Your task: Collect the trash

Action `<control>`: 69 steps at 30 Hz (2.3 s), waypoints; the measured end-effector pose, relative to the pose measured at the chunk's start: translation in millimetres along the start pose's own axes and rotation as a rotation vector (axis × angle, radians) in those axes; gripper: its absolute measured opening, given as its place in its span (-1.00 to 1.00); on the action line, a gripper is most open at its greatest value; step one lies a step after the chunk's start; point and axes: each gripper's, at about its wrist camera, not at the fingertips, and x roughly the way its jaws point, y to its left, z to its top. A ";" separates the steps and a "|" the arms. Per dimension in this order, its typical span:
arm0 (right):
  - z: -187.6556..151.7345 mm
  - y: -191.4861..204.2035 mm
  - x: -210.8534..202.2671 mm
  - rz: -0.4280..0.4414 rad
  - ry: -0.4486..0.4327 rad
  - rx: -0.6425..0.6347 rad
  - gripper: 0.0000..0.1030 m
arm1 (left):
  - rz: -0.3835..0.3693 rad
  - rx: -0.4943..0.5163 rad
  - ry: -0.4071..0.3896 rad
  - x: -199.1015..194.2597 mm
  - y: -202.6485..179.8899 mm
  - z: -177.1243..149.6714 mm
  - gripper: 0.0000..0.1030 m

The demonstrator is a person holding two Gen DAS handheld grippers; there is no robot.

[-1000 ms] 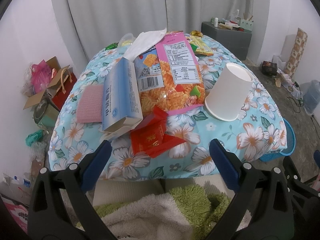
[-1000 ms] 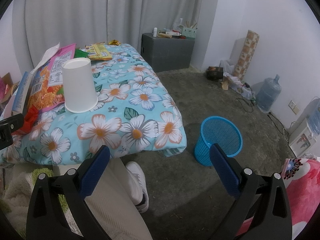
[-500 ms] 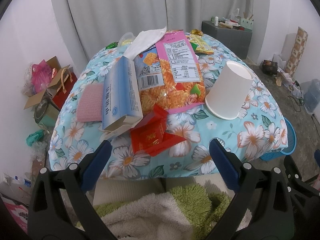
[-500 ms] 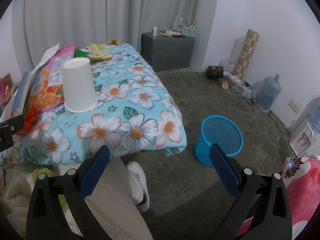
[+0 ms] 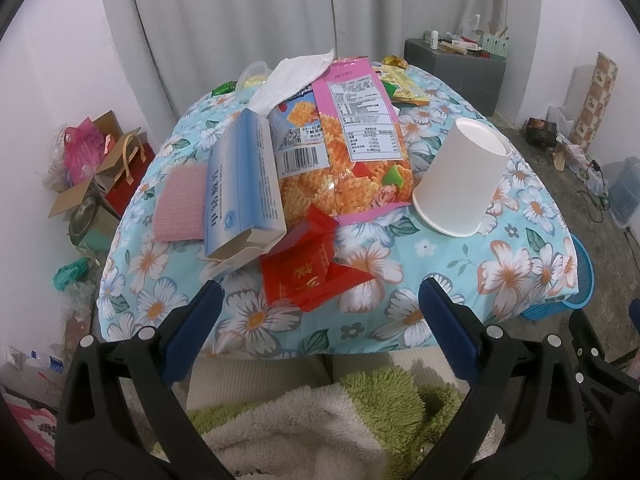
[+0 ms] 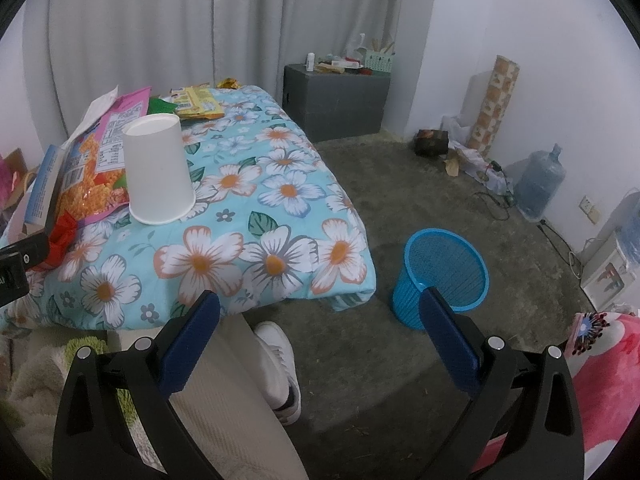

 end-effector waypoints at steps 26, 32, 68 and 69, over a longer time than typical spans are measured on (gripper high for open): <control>76.2 51.9 4.1 0.199 -0.238 -0.087 0.88 | -0.289 -0.334 -0.151 20.5 157.3 3.4 0.83; 80.0 64.5 19.3 0.251 -0.194 -0.113 0.88 | -0.390 -0.335 -0.122 33.1 154.3 1.0 0.83; 98.6 47.8 42.5 0.589 -0.150 -0.022 0.09 | -0.353 0.468 -0.219 -4.6 7.0 -20.9 -1.00; 99.6 35.9 39.0 0.584 -0.163 0.004 0.09 | -0.394 0.459 -0.229 -10.4 2.2 -13.9 -1.00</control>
